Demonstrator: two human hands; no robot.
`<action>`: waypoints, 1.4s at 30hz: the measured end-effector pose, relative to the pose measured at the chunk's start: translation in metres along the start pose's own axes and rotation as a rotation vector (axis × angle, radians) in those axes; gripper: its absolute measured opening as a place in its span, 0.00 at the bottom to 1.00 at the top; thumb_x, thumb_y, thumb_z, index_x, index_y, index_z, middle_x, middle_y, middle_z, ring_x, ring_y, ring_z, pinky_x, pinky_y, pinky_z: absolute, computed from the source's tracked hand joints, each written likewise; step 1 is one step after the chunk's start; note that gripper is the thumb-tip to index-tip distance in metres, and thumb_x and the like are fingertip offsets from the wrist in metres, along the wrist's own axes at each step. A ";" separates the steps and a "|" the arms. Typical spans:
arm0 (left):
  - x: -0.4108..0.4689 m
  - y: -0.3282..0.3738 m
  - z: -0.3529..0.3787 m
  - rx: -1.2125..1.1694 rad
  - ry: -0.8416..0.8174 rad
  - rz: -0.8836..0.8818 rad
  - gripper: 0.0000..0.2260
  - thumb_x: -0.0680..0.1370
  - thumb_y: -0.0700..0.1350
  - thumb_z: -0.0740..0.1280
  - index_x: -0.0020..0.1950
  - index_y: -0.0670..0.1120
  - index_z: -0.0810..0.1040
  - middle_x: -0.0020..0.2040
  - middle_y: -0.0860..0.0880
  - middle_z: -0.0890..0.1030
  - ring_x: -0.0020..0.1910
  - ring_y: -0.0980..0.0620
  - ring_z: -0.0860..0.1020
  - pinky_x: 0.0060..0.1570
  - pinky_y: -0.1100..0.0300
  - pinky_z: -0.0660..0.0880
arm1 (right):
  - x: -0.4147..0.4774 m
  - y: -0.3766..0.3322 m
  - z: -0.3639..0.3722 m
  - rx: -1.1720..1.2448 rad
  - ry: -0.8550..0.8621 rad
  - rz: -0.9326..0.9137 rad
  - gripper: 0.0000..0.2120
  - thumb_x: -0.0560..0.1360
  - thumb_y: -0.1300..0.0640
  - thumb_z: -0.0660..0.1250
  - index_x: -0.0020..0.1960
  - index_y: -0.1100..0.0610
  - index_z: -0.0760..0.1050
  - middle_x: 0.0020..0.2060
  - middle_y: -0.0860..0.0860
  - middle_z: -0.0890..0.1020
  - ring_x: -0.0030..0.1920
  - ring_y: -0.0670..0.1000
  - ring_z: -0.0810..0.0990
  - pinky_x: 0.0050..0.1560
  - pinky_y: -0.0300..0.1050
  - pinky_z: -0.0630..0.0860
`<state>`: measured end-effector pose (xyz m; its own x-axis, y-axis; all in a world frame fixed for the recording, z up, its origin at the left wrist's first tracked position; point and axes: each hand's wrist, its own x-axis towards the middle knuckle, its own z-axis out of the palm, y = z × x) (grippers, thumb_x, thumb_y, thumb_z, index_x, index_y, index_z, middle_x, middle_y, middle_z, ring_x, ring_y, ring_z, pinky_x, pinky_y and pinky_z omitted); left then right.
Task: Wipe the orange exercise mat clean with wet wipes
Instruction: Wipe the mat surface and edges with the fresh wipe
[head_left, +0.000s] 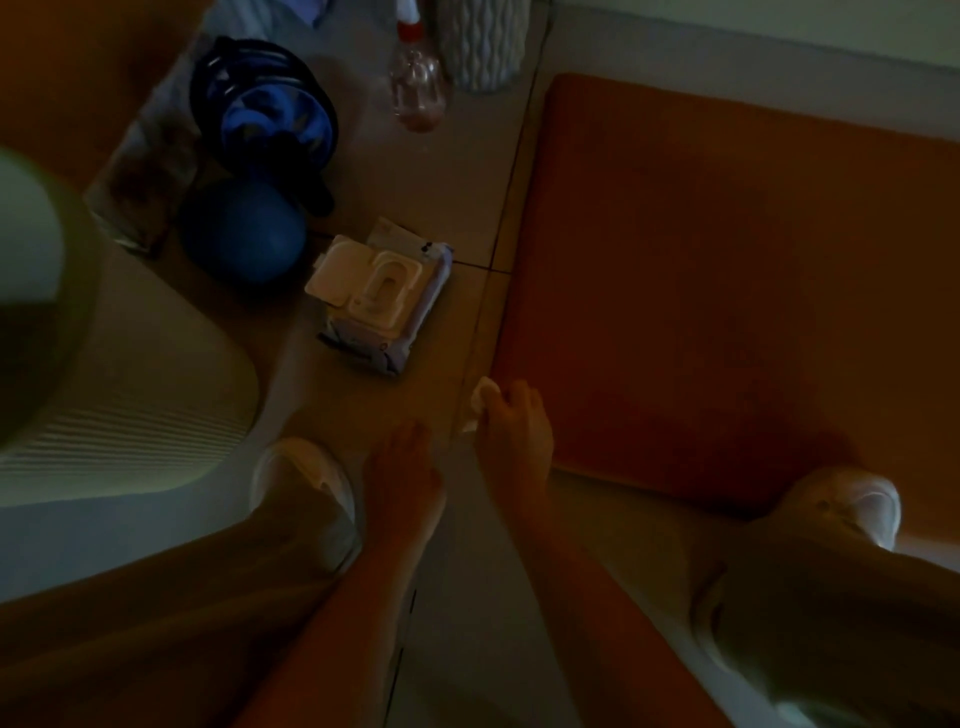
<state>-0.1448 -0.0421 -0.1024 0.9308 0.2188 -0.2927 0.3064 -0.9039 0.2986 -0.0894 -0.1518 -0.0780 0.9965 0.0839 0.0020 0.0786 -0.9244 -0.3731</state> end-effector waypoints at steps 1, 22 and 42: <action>0.001 -0.001 0.002 0.001 0.050 0.042 0.23 0.71 0.33 0.69 0.66 0.40 0.75 0.57 0.39 0.78 0.54 0.36 0.77 0.50 0.45 0.74 | 0.005 0.001 0.003 -0.074 -0.031 -0.040 0.14 0.58 0.63 0.81 0.41 0.59 0.81 0.35 0.54 0.78 0.34 0.55 0.78 0.28 0.42 0.70; 0.049 0.053 0.020 -0.248 0.208 0.032 0.22 0.79 0.52 0.55 0.60 0.39 0.79 0.59 0.41 0.79 0.56 0.39 0.78 0.53 0.44 0.77 | 0.120 0.041 -0.011 -0.227 -0.386 -0.420 0.15 0.80 0.47 0.58 0.63 0.50 0.75 0.63 0.49 0.70 0.67 0.53 0.63 0.65 0.49 0.57; 0.134 0.136 0.022 -0.185 0.164 -0.155 0.25 0.82 0.55 0.48 0.62 0.41 0.77 0.58 0.41 0.80 0.54 0.40 0.81 0.45 0.43 0.80 | 0.254 0.078 -0.010 -0.089 -0.103 -0.376 0.06 0.73 0.56 0.69 0.46 0.55 0.83 0.48 0.54 0.78 0.55 0.59 0.74 0.57 0.55 0.65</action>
<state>0.0175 -0.1435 -0.1210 0.8852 0.4193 -0.2015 0.4646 -0.7759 0.4268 0.1699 -0.2062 -0.0970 0.8899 0.4553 0.0284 0.4441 -0.8505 -0.2818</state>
